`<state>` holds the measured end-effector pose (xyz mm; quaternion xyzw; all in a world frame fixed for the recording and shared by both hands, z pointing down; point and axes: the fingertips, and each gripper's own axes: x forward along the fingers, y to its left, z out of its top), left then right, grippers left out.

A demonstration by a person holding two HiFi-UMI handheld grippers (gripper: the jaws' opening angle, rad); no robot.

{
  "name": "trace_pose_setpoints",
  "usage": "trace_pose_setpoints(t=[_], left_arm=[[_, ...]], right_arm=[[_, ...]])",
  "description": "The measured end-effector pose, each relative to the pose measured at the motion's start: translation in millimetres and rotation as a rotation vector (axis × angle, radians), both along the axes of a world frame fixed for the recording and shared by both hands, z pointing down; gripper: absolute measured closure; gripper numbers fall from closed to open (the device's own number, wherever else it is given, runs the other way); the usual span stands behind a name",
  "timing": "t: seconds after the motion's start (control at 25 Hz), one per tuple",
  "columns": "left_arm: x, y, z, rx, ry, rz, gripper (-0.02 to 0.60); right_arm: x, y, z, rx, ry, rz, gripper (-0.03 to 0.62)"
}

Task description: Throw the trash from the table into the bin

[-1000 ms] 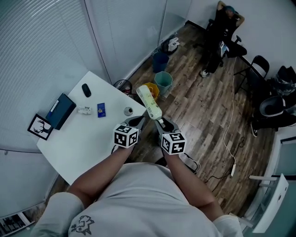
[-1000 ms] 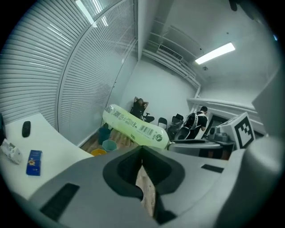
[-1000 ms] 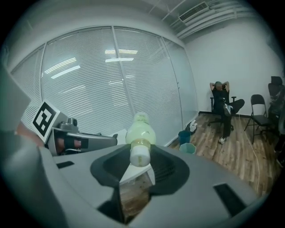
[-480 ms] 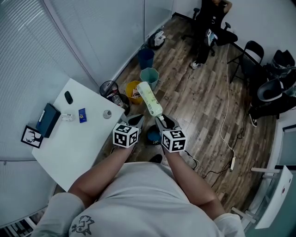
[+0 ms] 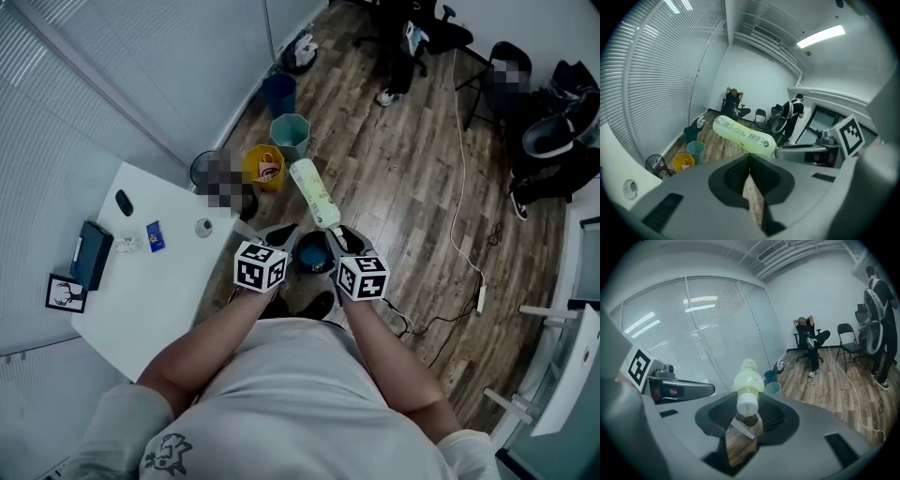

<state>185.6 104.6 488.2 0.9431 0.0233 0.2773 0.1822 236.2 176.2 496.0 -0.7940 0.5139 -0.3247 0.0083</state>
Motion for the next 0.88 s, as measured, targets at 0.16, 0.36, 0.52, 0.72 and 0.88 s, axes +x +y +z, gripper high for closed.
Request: trace_pose_setpoints(t=[0.16,0.36,0.52,0.72,0.88], left_arm=[[2.6,7.3,23.3,-0.021,-0.039,0.072,0.575],[4.2,20.6,53.8,-0.042,-0.087,0.155,0.575],[0.4,23.0,76.8,-0.059,-0.115,0.193,0.575],[-3.2,31.0,112.1,-0.086,-0.167,0.226,0.575],[-5.3,31.1,143.8,-0.092,-0.212,0.234,0.575]], right_arm=[[-1.0,8.4,17.4,-0.036,-0.017,0.056,0.45],[-1.5,31.3,50.9,-0.085,-0.075,0.143,0.45],[-6.5,39.3,78.4,-0.121,-0.11,0.183,0.45],[-12.4,58.3,117.3,-0.165,-0.177,0.228,0.45],[-14.6,71.8,152.1,-0.198,-0.236,0.255,0.45]])
